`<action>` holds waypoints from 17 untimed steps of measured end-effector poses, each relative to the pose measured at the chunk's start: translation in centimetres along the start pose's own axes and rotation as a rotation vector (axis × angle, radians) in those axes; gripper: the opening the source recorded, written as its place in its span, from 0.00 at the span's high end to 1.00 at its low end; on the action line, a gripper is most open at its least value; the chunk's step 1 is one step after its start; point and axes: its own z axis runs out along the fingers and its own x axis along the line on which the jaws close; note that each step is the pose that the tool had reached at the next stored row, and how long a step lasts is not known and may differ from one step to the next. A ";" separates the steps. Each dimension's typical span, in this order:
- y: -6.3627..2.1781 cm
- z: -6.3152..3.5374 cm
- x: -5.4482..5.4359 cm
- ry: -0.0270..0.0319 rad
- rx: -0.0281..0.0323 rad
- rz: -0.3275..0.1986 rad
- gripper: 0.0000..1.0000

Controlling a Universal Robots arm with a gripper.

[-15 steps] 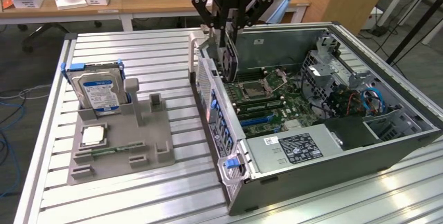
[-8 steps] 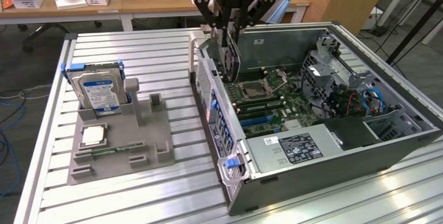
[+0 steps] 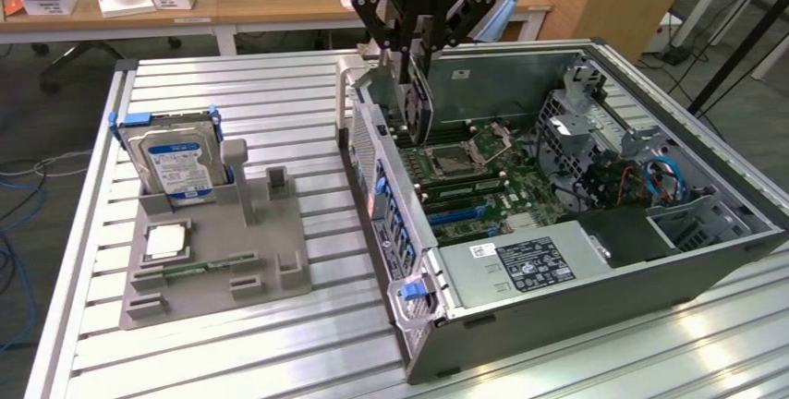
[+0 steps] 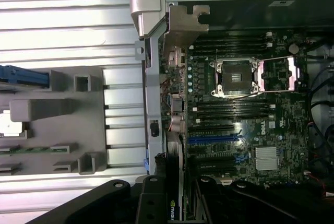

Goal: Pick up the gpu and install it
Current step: 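Pick up the gpu and move the gpu toward the slot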

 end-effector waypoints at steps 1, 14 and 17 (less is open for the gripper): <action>0.00 0.00 -0.1 0.0000 0.0000 0.000 0.74; 0.06 0.02 -0.9 0.0000 0.0000 0.000 0.74; 0.08 0.02 -1.0 0.0000 0.0000 0.000 0.74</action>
